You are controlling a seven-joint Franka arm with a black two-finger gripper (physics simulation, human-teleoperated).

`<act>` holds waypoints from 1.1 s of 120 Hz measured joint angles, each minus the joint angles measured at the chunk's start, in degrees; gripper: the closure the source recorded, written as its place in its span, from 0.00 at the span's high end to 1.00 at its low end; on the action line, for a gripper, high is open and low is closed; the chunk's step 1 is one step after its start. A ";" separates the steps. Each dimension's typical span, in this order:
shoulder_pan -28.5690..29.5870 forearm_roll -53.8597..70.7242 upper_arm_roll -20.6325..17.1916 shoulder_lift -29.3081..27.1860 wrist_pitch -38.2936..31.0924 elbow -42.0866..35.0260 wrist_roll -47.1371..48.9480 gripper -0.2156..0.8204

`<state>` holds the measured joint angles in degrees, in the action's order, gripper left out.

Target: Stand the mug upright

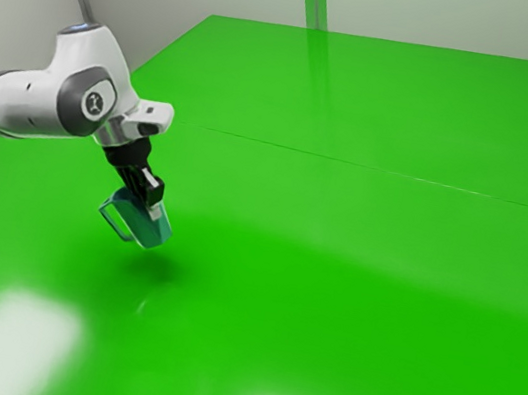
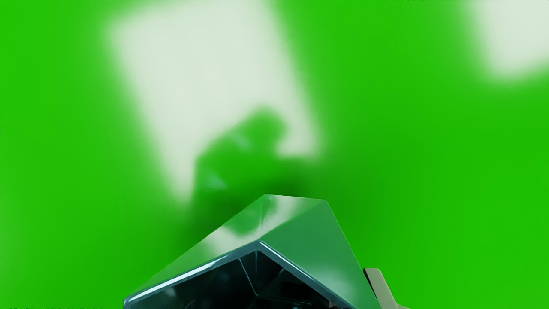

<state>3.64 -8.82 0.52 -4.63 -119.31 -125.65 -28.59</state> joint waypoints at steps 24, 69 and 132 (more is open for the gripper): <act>0.00 2.60 -2.16 -0.07 -4.59 -2.38 5.54 0.03; -0.69 5.13 -4.89 -0.12 -9.76 -5.18 14.99 0.03; -1.34 6.33 -6.23 0.82 -14.14 -8.16 25.13 0.03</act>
<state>2.30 -2.49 -5.70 -3.81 -133.46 -133.81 -3.47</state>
